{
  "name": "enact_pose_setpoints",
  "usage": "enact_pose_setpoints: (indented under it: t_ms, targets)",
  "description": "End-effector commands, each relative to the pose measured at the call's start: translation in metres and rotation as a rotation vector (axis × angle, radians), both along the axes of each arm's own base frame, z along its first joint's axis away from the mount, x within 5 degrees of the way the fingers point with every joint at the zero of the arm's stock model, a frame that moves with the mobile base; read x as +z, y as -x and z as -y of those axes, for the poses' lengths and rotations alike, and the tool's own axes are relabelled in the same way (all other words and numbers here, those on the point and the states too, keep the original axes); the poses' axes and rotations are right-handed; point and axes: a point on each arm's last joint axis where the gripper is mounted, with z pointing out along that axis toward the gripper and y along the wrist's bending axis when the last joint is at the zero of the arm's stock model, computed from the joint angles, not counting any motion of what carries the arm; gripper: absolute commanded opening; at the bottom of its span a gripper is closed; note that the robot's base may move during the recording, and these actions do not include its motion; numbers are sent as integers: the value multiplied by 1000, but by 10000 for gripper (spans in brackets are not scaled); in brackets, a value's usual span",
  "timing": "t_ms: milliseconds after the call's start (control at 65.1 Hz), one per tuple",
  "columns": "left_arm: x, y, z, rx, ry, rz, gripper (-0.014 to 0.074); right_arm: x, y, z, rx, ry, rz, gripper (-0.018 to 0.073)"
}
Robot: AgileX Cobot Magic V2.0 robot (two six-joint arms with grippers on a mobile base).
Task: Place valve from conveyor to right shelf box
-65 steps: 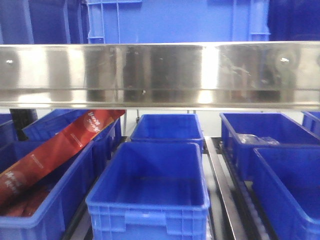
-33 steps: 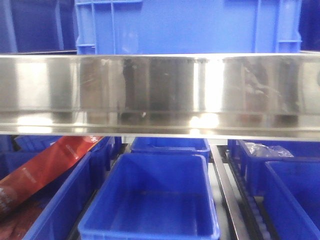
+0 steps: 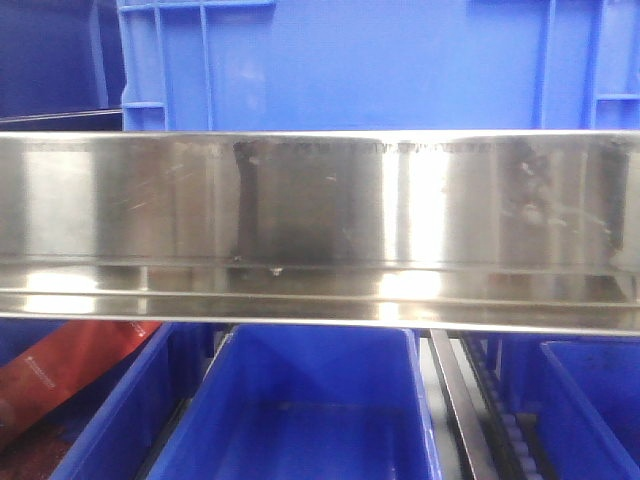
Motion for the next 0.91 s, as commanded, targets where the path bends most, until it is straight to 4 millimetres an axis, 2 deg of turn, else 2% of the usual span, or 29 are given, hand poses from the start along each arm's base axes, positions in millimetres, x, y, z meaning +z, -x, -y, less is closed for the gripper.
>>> enact_pose_setpoints:
  t_ms: [0,891]
  targets:
    - [8,3,0,-3,14,69,-111,14,3,1,-9,1,103,-154]
    - [8,3,0,-3,14,69,-111,14,3,1,-9,1,103,-154]
